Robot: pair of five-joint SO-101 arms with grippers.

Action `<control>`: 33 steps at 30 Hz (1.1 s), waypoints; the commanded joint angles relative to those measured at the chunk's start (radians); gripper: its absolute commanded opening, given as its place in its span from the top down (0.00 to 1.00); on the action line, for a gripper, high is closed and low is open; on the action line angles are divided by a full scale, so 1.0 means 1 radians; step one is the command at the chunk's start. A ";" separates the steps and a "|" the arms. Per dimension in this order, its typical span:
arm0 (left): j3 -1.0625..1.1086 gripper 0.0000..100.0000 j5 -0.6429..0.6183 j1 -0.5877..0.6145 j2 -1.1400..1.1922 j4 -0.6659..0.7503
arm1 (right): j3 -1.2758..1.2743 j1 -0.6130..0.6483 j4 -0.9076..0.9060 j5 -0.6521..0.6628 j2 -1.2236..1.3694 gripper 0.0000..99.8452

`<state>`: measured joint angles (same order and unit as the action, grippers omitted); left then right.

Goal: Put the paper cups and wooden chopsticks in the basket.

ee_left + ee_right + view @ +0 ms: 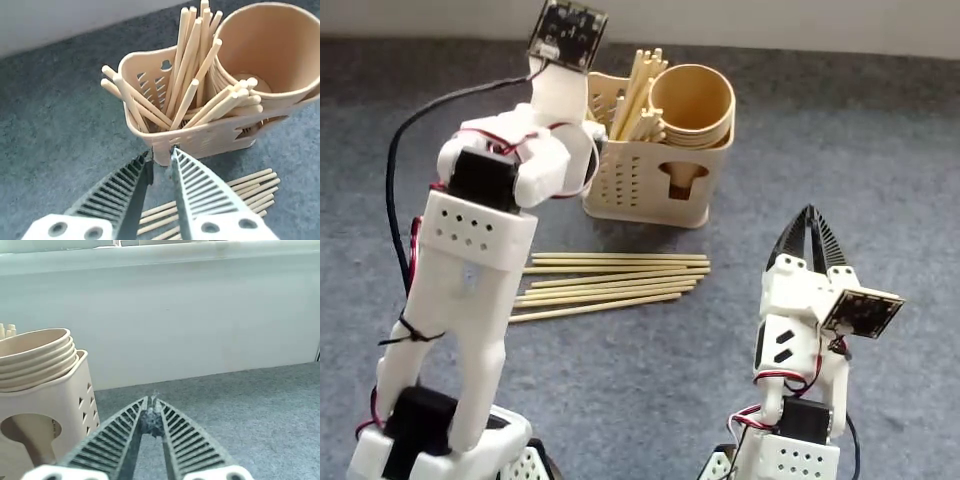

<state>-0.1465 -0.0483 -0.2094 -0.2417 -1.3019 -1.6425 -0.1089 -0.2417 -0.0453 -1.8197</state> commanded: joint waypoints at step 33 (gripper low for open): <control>0.638 0.92 0.339 -0.332 -0.058 0.387 | 0.015 0.007 0.002 0.086 -0.012 0.98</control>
<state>0.6191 0.2723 -0.5117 -0.4242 -0.8922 -1.6425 -0.1089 -0.2417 0.0269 -1.8197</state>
